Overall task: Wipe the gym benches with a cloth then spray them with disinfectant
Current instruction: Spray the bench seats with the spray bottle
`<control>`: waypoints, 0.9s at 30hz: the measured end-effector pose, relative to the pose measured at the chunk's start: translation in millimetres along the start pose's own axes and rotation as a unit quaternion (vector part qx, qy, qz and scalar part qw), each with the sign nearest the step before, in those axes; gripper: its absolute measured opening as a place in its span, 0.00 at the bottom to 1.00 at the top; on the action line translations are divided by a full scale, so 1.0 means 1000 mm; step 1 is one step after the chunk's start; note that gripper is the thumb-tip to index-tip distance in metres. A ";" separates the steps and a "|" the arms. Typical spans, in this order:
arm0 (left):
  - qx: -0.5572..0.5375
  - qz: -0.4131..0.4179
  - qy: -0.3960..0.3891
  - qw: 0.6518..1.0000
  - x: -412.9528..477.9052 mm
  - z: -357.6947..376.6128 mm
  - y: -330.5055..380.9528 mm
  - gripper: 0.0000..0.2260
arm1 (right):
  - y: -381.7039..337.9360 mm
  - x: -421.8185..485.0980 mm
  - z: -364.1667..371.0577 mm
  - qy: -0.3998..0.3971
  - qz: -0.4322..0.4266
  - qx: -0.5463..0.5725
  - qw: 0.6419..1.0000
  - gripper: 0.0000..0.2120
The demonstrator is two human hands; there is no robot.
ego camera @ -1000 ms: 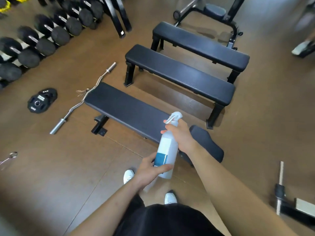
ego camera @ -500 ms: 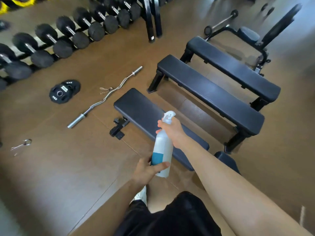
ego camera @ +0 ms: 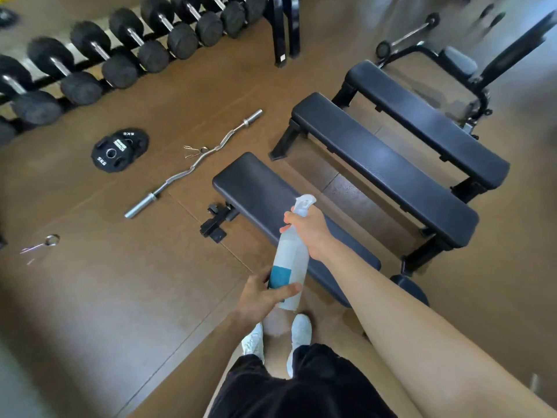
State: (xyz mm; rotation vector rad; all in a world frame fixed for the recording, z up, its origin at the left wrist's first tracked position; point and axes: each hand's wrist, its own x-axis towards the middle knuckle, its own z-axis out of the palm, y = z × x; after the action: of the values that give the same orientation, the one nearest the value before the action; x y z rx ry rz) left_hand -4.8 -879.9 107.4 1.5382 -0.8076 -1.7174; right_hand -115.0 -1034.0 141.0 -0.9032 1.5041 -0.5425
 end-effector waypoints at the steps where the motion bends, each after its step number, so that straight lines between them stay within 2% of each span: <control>1: 0.002 -0.006 -0.010 1.000 0.001 0.002 0.000 0.30 | 0.002 -0.001 -0.004 0.000 0.001 0.004 1.000 0.09; 3: 0.001 -0.014 -0.033 0.999 0.002 0.007 -0.001 0.24 | 0.005 -0.006 -0.015 -0.008 0.003 0.013 1.000 0.16; 5: 0.005 -0.019 -0.052 0.998 0.003 0.014 -0.002 0.19 | 0.010 -0.011 -0.027 -0.008 0.008 0.026 1.000 0.18; 8: 0.026 -0.017 -0.065 0.997 0.004 0.029 -0.005 0.24 | 0.024 -0.021 -0.050 0.045 0.010 0.061 0.997 0.14; 11: 0.053 -0.017 -0.097 0.994 0.006 0.043 -0.012 0.23 | 0.042 -0.033 -0.074 0.104 0.010 0.077 0.992 0.05; 14: 0.071 -0.036 -0.134 0.988 0.002 0.060 -0.015 0.21 | 0.062 -0.044 -0.095 0.125 0.019 0.093 0.988 0.05; 17: 0.099 -0.042 -0.150 0.983 -0.008 0.080 -0.019 0.19 | 0.078 -0.059 -0.115 0.128 0.038 0.110 0.985 0.13; 23: 0.146 -0.060 -0.204 0.966 -0.034 0.117 -0.039 0.19 | 0.130 -0.095 -0.153 0.184 0.070 0.173 0.965 0.05; 27: 0.172 -0.052 -0.216 0.960 -0.059 0.148 -0.061 0.17 | 0.173 -0.124 -0.178 0.221 0.074 0.206 0.950 0.09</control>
State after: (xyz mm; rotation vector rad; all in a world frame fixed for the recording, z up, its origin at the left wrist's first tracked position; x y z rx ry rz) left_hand -153.3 -795.8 106.6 1.4578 -1.3261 -2.1147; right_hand -332.7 -864.4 108.7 -0.3498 1.7498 -0.9509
